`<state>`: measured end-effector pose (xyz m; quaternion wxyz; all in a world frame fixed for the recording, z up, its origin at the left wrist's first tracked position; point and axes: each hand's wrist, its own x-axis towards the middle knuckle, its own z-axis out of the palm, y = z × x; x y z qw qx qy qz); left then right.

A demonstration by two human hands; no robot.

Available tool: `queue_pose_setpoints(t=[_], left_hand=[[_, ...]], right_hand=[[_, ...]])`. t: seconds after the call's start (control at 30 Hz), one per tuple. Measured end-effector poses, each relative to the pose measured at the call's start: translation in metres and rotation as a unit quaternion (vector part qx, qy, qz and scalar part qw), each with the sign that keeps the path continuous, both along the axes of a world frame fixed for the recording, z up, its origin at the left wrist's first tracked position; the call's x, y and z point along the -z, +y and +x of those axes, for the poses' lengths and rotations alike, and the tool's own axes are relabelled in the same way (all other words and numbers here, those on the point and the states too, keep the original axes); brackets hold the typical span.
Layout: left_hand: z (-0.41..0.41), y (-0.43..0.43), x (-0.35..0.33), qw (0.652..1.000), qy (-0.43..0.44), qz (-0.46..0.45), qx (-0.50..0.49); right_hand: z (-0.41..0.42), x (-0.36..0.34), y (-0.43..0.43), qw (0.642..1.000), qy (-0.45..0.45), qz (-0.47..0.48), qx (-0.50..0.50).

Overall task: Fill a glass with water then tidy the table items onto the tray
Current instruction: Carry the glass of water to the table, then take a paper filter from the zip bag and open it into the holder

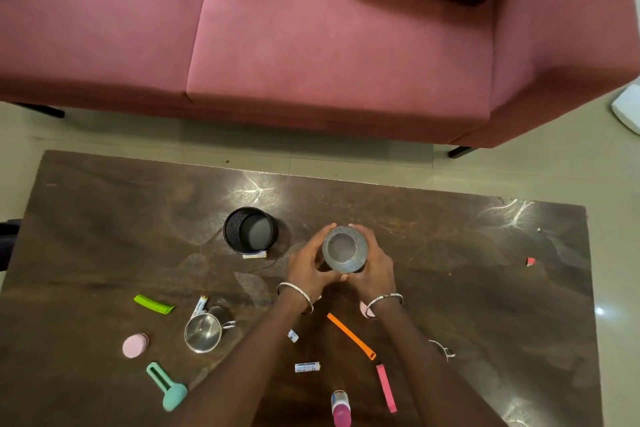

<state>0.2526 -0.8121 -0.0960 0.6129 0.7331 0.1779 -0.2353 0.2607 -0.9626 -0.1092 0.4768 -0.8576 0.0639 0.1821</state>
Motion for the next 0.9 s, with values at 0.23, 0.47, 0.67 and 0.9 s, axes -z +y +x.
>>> queue_pose_setpoints(t=[0.23, 0.47, 0.67, 0.9], left_hand=[[-0.002, 0.001, 0.011, 1.0, 0.004, -0.006, 0.015], [-0.019, 0.01, -0.015, 0.999, 0.035, 0.037, 0.004], [-0.06, 0.044, -0.085, 0.995, -0.004, 0.102, -0.019], [-0.128, 0.079, -0.147, 0.982, -0.029, 0.158, -0.099]], right_hand=[[-0.004, 0.004, 0.002, 1.0, 0.004, -0.011, 0.02], [-0.004, -0.014, -0.002, 0.99, 0.108, -0.076, 0.053], [-0.039, -0.078, 0.002, 0.978, 0.082, -0.1, 0.163], [-0.109, -0.142, 0.049, 0.988, 0.008, -0.111, 0.109]])
